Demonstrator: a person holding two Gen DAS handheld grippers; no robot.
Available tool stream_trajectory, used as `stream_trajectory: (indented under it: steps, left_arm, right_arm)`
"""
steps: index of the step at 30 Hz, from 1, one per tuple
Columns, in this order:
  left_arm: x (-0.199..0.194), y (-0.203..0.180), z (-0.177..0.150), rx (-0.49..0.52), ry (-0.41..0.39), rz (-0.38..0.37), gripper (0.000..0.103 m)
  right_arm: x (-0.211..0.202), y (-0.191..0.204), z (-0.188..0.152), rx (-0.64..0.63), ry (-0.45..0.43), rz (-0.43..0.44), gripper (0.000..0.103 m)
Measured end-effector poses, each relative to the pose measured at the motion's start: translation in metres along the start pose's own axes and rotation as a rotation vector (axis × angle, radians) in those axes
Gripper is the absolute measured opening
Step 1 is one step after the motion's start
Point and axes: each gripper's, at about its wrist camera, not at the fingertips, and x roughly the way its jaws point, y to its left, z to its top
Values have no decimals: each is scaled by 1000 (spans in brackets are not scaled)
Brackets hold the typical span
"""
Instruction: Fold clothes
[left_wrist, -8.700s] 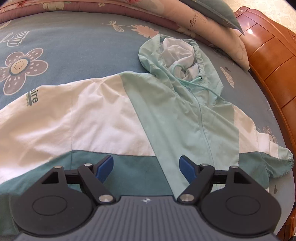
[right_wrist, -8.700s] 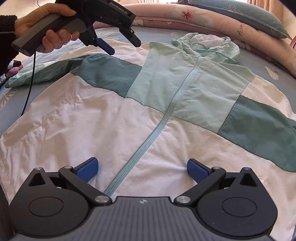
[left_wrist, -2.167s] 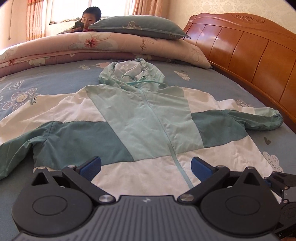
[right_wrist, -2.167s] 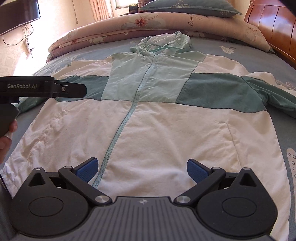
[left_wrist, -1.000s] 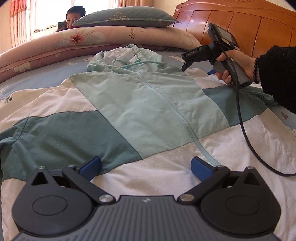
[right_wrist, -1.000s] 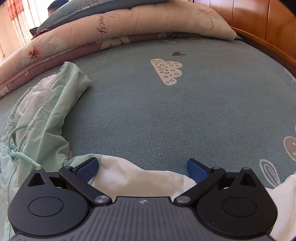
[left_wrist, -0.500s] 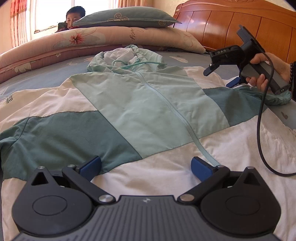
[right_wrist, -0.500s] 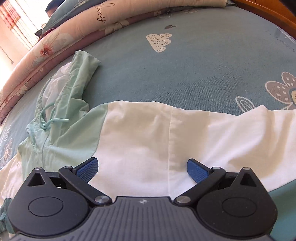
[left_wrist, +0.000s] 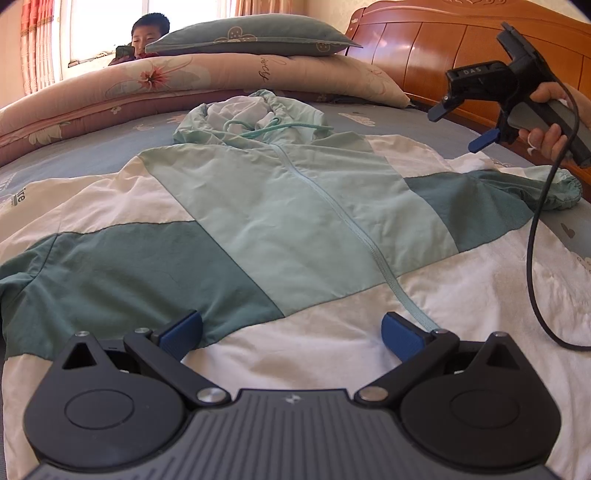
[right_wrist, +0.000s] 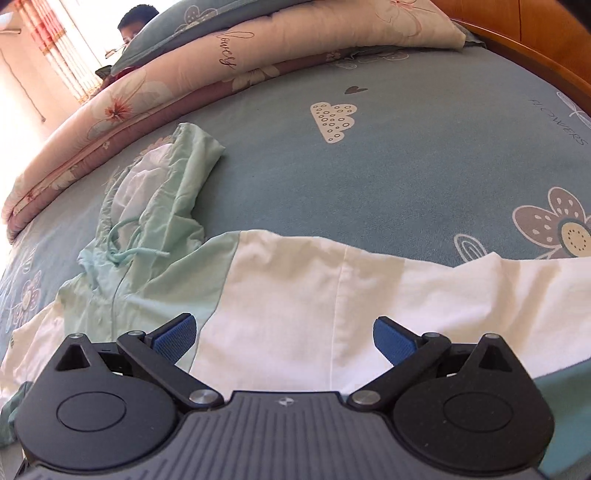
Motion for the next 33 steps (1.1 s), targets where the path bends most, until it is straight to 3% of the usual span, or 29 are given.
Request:
stream_trajectory:
  steps: [4,7,10,15,18,20,23,28,30,33]
  left_arm:
    - [0,0,0,1,0,1,102]
    - [0,0,0,1,-1,0,102]
    - [0,1,0,1,-1,0,102]
    - [0,1,0,2,0,0,102]
    - [0,1,0,3,0,-1,102]
    - [0,2,0,4,0,-1,102]
    - [0,1,0,3,-2,-1,102]
    - [1,1,-1,3,-6,-1,102]
    - [1,1,-1,3,-6,0,102]
    - [1,1,-1,5,-7,1,102]
  right_arm:
    - [-23,-7,-39,0,36,31,103]
    - [-9,-29,-64,38,98,-66,103]
    - [-11,-43,-75,37,73,-94,103]
    - [-45,-47,-51,107,-57,-68,103]
    - [-43,-54,-26,149,-114,-31,103]
    - [-24,-60,-10,187,-95,-37,103]
    - [21,-79,0,265,10,-39,103]
    - [50,-83,17,132,-93,-176,103]
    - [46,-86,23,132,-86,-167,103]
    - [11,-94,17,109,-155,-156,103]
